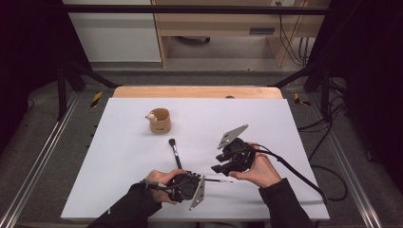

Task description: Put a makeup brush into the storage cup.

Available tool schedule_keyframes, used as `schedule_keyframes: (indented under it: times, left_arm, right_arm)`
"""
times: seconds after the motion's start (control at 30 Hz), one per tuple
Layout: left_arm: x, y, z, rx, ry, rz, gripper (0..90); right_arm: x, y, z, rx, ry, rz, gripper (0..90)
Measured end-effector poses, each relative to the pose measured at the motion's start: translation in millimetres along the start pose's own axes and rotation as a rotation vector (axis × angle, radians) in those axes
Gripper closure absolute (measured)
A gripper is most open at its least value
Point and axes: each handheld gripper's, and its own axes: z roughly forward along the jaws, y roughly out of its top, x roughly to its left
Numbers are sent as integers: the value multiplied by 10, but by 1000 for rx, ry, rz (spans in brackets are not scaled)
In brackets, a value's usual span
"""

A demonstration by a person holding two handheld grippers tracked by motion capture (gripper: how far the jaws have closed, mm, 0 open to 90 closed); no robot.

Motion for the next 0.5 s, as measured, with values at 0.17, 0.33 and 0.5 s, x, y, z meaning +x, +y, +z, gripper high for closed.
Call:
schedule_keyframes:
  times: [0.17,0.33,0.5]
  left_arm:
    - [-5,-31,-15,0,-7,-61,845]
    - [22,-67,-41,-14,-21,-140,845]
    - [26,-110,-73,-37,-19,-219,845]
  right_arm:
    - [-49,-58,-148,-121,-98,38,358]
    - [-110,-161,-229,-189,-124,107,244]
    - [-122,-258,-286,-248,-159,144,178]
